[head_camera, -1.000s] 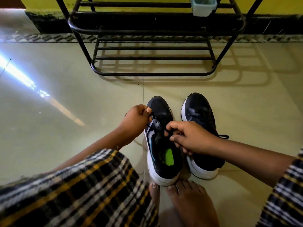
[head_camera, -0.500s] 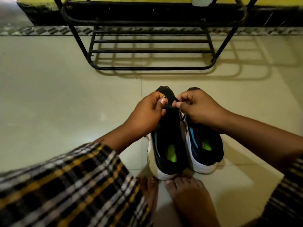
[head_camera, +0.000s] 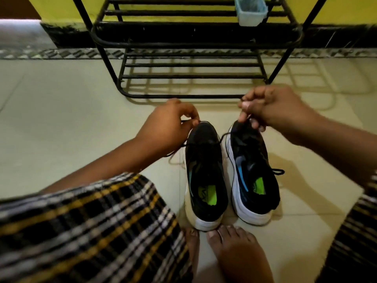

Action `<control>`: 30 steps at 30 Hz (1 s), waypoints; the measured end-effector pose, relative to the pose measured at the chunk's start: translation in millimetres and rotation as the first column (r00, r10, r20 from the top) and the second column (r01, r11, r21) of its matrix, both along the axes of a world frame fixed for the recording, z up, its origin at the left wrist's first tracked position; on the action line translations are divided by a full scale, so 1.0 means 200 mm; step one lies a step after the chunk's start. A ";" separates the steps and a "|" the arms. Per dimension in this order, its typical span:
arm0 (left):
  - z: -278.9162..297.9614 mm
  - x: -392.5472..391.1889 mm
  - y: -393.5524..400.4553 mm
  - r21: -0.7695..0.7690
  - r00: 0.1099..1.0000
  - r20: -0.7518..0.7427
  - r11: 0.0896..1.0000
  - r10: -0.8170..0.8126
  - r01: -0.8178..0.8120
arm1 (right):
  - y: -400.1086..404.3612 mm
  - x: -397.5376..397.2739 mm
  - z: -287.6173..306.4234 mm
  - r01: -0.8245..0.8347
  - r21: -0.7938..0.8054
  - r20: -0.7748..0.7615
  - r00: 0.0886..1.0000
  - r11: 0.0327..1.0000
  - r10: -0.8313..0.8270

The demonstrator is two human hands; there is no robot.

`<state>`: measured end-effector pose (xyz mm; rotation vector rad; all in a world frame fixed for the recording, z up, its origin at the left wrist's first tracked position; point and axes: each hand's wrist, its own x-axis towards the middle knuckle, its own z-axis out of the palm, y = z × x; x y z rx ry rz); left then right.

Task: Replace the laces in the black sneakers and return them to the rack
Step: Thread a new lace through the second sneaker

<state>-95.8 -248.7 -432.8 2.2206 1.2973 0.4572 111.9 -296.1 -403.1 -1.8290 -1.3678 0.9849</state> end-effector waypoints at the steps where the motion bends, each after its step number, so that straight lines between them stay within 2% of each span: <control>1: 0.06 0.00 0.01 -0.013 0.998 0.060 1.000 0.001 0.000 | 0.01 0.01 0.09 0.002 0.006 -0.094 0.996 1.000 -0.002; 3: 0.18 0.00 0.03 -0.070 0.978 0.206 0.998 0.010 0.004 | 0.05 0.01 0.27 -0.005 0.076 -0.104 0.994 0.997 0.013; 5: 0.33 0.00 0.07 -0.095 0.939 0.342 0.995 0.038 -0.005 | 0.08 0.01 0.46 -0.014 0.194 0.000 1.000 0.981 0.015; 7: 0.49 0.00 0.10 -0.095 0.904 0.423 0.995 0.056 -0.017 | 0.11 -0.01 0.61 -0.043 0.282 0.095 0.995 0.959 0.017; 10: 0.72 0.03 0.13 -0.071 0.860 0.507 0.997 0.060 -0.027 | 0.14 -0.06 0.75 -0.097 0.322 0.175 0.984 0.942 0.041; 15: 0.99 0.10 0.10 -0.066 0.847 0.518 0.993 0.120 -0.101 | 0.14 -0.15 1.00 0.004 0.371 0.043 0.999 0.928 -0.021; 20: 1.19 0.12 0.03 -0.103 0.786 0.588 0.981 0.193 -0.163 | 0.08 -0.18 1.22 0.048 0.405 0.014 0.998 0.913 -0.058; 24: 1.32 0.12 -0.01 -0.086 0.747 0.636 0.980 0.194 -0.181 | 0.02 -0.20 1.43 0.049 0.500 -0.030 0.999 0.865 -0.040; 30: 1.47 0.14 -0.08 -0.077 0.674 0.726 0.990 0.136 -0.117 | -0.03 -0.24 1.50 0.035 0.507 -0.065 0.998 0.861 -0.002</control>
